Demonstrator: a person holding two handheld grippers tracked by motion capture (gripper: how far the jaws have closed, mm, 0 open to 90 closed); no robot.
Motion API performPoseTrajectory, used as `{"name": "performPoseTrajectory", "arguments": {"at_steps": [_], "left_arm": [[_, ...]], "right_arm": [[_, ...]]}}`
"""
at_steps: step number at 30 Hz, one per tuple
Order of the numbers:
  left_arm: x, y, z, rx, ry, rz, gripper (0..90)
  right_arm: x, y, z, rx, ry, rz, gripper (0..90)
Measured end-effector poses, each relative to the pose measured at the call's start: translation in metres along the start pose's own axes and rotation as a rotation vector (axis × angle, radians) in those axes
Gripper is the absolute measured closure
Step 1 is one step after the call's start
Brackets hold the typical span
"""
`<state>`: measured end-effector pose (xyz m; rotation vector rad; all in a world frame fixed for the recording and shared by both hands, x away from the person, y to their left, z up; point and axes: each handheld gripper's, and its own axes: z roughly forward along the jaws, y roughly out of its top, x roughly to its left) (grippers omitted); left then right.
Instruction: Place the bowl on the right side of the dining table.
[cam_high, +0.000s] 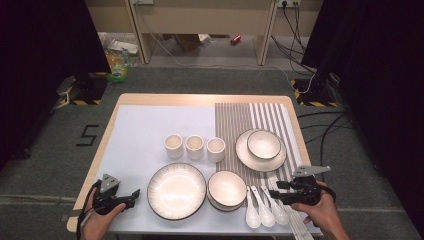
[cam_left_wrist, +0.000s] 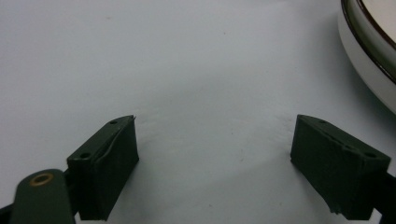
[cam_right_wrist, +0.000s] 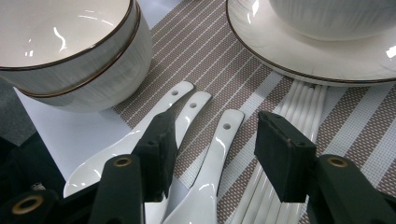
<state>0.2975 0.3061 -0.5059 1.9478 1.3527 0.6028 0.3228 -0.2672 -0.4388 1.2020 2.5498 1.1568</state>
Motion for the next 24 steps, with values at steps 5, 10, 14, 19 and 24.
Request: {"name": "performPoseTrajectory", "arguments": {"at_steps": [5,10,14,19,24], "left_arm": [[0.000,0.000,0.000,0.000,0.000,0.000,13.9],[0.000,0.000,0.000,-0.001,-0.001,-0.001,13.9],[0.000,0.000,0.000,0.004,-0.004,-0.001,13.9],[0.001,0.000,0.000,0.008,-0.003,0.003,13.9],[0.001,0.000,0.000,0.009,-0.003,0.003,13.9]], "right_arm": [[0.000,-0.004,0.001,0.003,0.003,0.013,48.4],[0.000,-0.006,0.002,0.004,0.005,0.016,48.4],[0.000,-0.008,0.003,0.007,0.011,0.019,48.4],[0.000,-0.010,0.004,0.007,0.013,0.014,48.9],[0.002,-0.012,0.007,0.019,0.002,0.010,48.9]]}}
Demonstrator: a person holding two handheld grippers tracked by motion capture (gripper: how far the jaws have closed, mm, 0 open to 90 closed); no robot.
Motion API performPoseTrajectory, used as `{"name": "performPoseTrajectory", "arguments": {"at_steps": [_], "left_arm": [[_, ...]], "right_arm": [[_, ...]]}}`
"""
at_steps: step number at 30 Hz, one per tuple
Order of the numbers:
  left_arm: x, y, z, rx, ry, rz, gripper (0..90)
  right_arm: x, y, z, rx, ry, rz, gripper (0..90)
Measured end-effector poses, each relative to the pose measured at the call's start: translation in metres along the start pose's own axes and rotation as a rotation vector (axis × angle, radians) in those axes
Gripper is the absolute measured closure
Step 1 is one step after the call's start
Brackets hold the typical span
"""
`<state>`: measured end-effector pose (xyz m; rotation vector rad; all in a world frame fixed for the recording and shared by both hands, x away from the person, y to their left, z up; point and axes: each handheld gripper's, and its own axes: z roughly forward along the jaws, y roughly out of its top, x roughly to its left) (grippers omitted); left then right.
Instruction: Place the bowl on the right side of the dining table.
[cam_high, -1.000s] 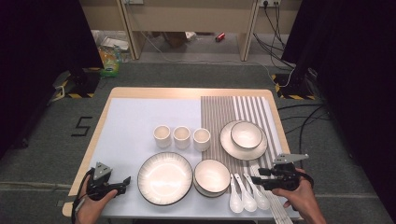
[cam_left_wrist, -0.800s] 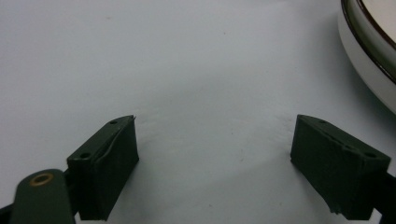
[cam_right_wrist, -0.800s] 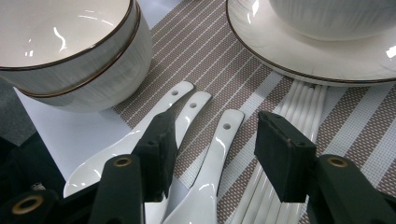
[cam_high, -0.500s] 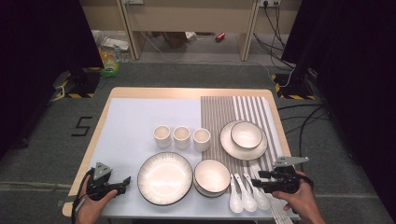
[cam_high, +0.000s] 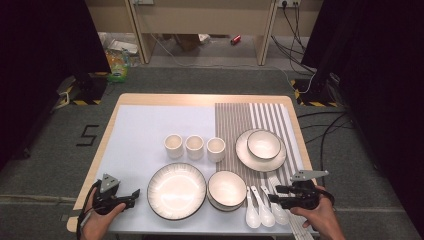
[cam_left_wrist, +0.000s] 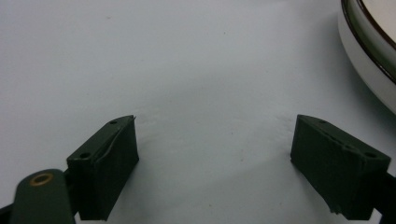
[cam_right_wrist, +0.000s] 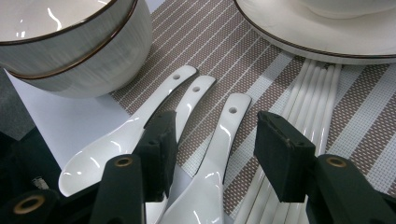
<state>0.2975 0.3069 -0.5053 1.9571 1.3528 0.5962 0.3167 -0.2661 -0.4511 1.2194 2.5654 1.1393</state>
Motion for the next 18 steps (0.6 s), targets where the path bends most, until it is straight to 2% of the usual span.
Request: {"name": "performPoseTrajectory", "arguments": {"at_steps": [18], "left_arm": [[-0.0004,-0.0001,0.0003,-0.005,-0.003,-0.006,13.8]], "right_arm": [[0.0028,-0.0027,0.0049,0.006,0.001,-0.007,48.9]]}}
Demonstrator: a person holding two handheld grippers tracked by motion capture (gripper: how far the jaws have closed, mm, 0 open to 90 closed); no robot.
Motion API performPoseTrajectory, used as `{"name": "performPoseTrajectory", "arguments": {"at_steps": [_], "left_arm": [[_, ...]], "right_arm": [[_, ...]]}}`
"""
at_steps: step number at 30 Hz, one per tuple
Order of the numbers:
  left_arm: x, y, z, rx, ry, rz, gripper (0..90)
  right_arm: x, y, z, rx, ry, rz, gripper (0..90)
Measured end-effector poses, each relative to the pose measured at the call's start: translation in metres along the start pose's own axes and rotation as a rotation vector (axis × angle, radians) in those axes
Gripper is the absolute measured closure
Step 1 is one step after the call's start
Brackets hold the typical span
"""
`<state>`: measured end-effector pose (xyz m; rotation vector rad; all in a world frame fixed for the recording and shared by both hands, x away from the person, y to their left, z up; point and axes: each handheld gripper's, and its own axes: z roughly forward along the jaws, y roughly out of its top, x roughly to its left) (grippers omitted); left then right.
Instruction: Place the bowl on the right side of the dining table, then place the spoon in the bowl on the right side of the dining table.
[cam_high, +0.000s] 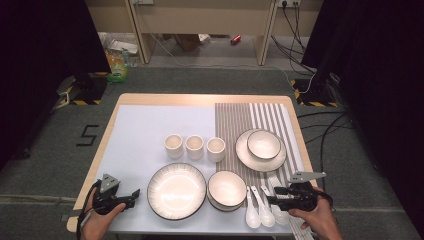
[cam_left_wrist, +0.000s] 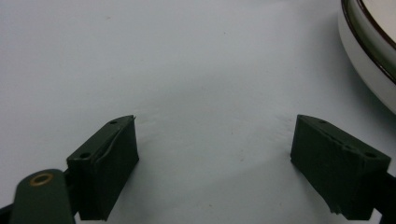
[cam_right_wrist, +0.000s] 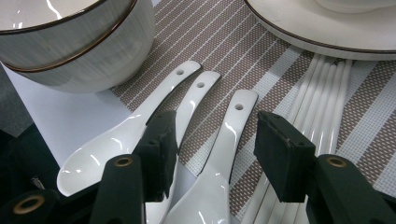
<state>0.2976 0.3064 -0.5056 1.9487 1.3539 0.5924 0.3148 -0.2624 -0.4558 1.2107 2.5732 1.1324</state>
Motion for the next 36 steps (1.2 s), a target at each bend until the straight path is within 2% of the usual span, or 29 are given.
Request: {"name": "performPoseTrajectory", "arguments": {"at_steps": [13,36], "left_arm": [[0.000,0.000,0.000,-0.003,0.007,0.005,13.9],[-0.001,0.000,0.000,-0.005,0.009,0.011,13.9]], "right_arm": [[-0.004,-0.003,0.002,0.011,0.001,0.015,49.1],[-0.001,-0.006,0.012,0.054,-0.002,0.003,54.3]]}}
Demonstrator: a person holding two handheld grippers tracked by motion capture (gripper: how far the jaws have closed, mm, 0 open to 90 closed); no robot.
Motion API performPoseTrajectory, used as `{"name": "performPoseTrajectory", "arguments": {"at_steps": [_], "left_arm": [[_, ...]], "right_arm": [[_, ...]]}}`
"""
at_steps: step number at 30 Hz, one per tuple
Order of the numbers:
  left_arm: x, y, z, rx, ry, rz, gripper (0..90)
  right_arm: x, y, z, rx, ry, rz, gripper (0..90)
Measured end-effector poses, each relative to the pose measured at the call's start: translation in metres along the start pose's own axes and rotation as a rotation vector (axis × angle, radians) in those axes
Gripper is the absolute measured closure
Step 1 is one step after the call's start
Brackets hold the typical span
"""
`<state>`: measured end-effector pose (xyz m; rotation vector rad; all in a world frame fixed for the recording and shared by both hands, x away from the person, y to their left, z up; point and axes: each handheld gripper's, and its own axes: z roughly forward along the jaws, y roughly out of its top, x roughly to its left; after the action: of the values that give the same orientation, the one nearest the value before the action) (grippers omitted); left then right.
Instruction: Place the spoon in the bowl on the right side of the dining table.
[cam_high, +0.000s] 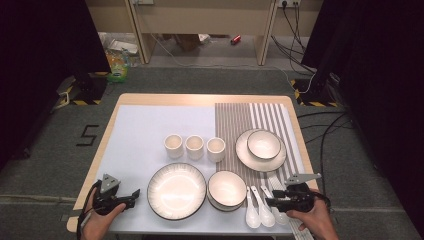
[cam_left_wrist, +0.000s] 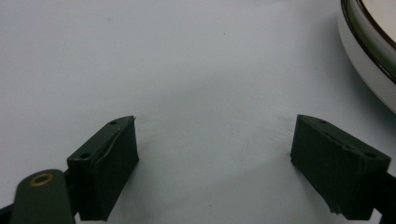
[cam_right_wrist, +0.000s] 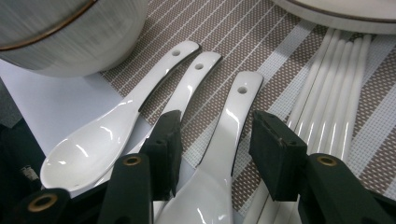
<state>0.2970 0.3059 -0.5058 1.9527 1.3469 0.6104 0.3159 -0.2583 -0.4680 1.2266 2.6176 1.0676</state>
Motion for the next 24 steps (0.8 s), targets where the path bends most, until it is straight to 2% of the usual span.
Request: {"name": "performPoseTrajectory", "arguments": {"at_steps": [5,9,19,24], "left_arm": [[0.0001,0.0000,0.0000,0.000,0.000,-0.001,13.9],[0.0002,0.0001,0.0001,0.002,-0.002,-0.002,13.9],[-0.0006,-0.0003,0.0007,-0.009,0.004,-0.001,13.8],[-0.0002,-0.0002,0.0004,-0.004,0.005,0.002,13.9]], "right_arm": [[-0.0019,-0.0014,0.0056,0.031,-0.012,0.000,61.0],[-0.0037,-0.0017,0.0064,0.027,-0.019,0.004,65.9],[-0.0032,-0.0008,0.0068,0.027,-0.028,0.043,68.3],[-0.0033,0.0006,0.0089,0.023,-0.030,0.053,74.9]]}}
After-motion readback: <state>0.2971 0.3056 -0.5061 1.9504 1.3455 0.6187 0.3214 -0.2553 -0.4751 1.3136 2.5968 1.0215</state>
